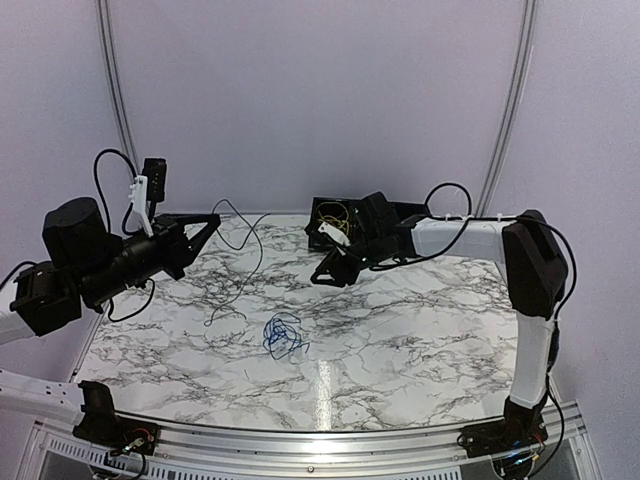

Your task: Untangle the cables

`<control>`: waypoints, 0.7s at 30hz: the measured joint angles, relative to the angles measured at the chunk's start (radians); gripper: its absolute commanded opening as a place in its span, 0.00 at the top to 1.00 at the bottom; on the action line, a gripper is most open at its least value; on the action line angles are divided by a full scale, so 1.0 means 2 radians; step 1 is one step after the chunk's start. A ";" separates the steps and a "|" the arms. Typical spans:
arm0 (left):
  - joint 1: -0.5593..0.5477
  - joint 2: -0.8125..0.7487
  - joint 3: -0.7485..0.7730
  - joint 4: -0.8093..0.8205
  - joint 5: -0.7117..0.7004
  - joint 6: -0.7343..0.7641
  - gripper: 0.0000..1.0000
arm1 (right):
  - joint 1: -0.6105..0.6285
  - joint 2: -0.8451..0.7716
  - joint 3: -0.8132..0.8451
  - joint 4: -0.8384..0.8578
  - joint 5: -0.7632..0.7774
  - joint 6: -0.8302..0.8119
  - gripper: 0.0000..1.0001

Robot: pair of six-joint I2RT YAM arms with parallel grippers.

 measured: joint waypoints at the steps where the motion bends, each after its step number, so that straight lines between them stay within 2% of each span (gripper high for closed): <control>1: 0.000 0.002 0.000 0.000 0.000 0.000 1.00 | -0.001 0.000 -0.003 -0.001 0.005 -0.003 0.57; 8: 0.000 0.020 -0.003 0.009 0.001 0.000 1.00 | -0.008 -0.020 -0.020 -0.012 0.014 -0.035 0.48; 14: 0.000 0.045 -0.003 0.015 0.012 -0.001 1.00 | -0.008 -0.097 -0.011 -0.022 -0.060 -0.053 0.42; 21: 0.000 0.064 -0.003 0.023 0.023 -0.002 1.00 | 0.013 -0.129 0.017 -0.028 -0.135 -0.058 0.39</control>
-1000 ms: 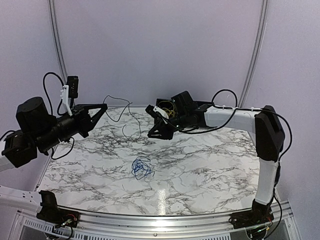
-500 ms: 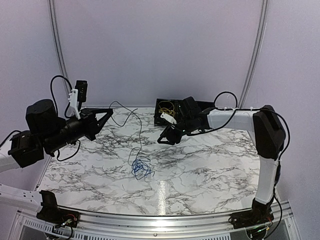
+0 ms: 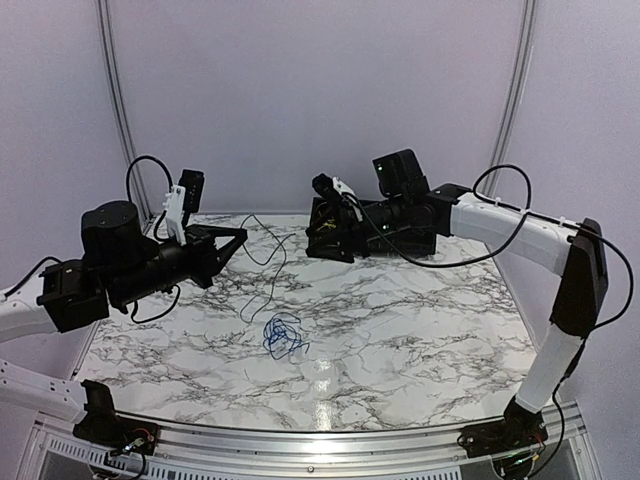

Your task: Untangle the cables

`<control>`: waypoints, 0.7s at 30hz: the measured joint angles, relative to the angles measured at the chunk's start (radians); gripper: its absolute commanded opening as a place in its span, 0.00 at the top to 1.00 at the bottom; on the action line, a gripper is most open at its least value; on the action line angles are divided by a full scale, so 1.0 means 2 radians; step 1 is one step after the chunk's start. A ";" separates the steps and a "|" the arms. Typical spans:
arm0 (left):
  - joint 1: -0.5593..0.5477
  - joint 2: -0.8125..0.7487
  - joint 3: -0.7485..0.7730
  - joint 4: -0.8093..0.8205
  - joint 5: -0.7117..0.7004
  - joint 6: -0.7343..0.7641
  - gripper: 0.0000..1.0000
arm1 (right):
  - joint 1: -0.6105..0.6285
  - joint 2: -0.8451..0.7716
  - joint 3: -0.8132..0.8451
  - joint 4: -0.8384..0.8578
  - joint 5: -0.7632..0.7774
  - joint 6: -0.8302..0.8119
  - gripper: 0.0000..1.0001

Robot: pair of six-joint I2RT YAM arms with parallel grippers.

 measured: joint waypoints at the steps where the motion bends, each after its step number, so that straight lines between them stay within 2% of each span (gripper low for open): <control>1: 0.000 0.002 0.000 0.000 0.002 -0.001 1.00 | 0.006 0.000 0.000 -0.002 -0.001 -0.001 0.38; 4: 0.000 0.004 0.000 0.002 0.007 -0.003 1.00 | 0.031 0.004 0.000 -0.011 0.000 -0.003 0.39; 7: 0.000 0.004 0.000 0.003 0.012 -0.006 1.00 | 0.047 0.011 0.002 -0.014 0.006 -0.003 0.44; 9: 0.000 0.003 0.000 0.003 0.013 -0.007 1.00 | 0.050 0.015 0.004 -0.014 0.010 -0.002 0.56; 11: 0.000 0.003 0.000 0.003 0.013 -0.008 1.00 | 0.050 0.018 0.006 -0.014 0.014 -0.001 0.75; 13: 0.000 0.002 -0.001 0.004 0.013 -0.009 1.00 | 0.050 0.020 0.007 -0.013 0.020 0.000 0.90; 17: 0.000 -0.002 -0.006 0.005 0.012 -0.010 1.00 | 0.046 0.020 0.011 -0.010 0.034 0.006 1.00; 19: 0.000 -0.002 -0.009 0.006 0.010 -0.010 0.99 | 0.044 0.020 0.011 -0.010 0.036 0.008 1.00; 21: 0.000 -0.002 -0.013 0.006 0.006 -0.011 0.75 | 0.038 0.020 0.011 -0.010 0.036 0.010 1.00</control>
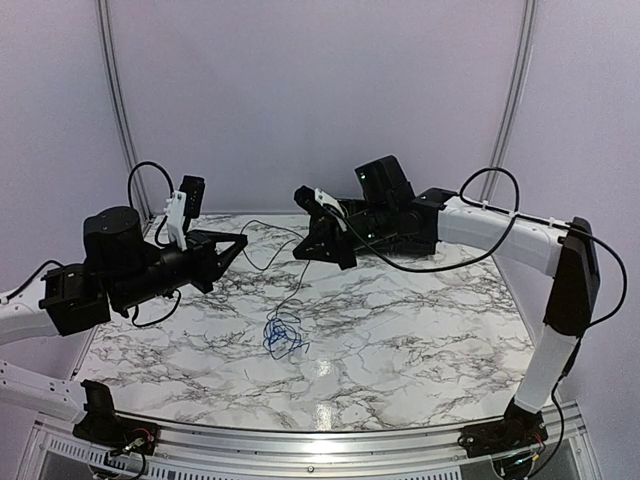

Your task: Untangle the cables

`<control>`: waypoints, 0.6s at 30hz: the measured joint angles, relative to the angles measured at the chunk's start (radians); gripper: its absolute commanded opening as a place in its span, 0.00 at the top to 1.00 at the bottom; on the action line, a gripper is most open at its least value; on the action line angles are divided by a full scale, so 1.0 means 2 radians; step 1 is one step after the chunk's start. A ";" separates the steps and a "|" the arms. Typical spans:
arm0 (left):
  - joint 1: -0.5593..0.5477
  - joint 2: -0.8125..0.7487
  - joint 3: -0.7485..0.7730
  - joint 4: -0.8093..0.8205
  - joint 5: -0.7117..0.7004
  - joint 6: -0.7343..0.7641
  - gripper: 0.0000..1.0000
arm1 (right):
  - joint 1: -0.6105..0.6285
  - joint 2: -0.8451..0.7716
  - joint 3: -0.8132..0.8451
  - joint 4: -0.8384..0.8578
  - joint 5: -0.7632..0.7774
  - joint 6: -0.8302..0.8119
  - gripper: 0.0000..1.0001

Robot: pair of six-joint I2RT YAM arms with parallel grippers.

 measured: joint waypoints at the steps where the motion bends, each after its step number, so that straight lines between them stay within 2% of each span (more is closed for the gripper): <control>1: 0.000 0.000 -0.003 0.000 -0.004 -0.001 0.65 | -0.004 0.000 0.000 0.000 0.000 0.000 1.00; 3: 0.000 0.001 -0.008 0.000 -0.012 -0.001 0.55 | -0.017 0.000 0.001 0.000 0.000 0.002 1.00; 5: 0.000 0.004 -0.009 -0.002 -0.021 -0.005 0.52 | -0.034 0.000 0.006 -0.001 0.000 0.005 1.00; 14: 0.000 0.006 -0.039 -0.006 -0.043 -0.019 0.49 | -0.119 0.002 0.053 0.001 0.020 0.008 1.00; 18: 0.000 0.003 -0.049 -0.009 -0.047 -0.031 0.49 | -0.156 0.030 0.084 0.014 0.034 0.009 1.00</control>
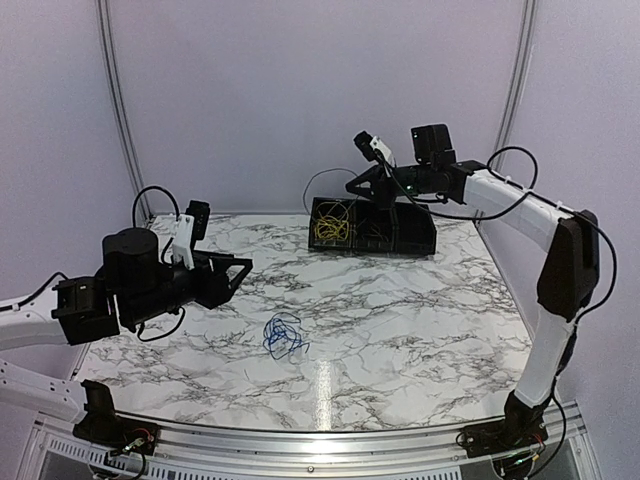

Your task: Untangle the cables

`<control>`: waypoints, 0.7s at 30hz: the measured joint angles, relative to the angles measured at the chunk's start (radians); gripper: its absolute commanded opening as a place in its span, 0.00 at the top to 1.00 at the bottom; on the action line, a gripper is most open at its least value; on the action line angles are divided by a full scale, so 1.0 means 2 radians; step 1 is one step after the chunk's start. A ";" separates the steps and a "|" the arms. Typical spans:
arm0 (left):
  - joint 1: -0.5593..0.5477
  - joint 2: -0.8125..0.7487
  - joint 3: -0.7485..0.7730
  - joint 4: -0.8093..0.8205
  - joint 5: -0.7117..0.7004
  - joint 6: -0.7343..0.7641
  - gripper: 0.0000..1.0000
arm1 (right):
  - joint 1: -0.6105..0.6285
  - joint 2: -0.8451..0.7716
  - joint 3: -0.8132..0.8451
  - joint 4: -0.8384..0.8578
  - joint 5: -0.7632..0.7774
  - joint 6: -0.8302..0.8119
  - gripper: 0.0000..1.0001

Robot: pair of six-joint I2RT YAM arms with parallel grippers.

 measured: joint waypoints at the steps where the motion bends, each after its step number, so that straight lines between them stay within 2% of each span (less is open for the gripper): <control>1: 0.000 -0.001 -0.001 -0.001 0.000 -0.002 0.49 | -0.010 0.012 0.010 0.003 0.005 0.000 1.00; 12: 0.000 -0.004 -0.008 -0.003 0.000 -0.032 0.48 | -0.090 0.126 0.080 0.046 0.050 0.031 1.00; 21: 0.000 0.003 -0.010 -0.007 0.000 -0.037 0.47 | -0.121 0.223 0.169 0.098 0.067 0.074 1.00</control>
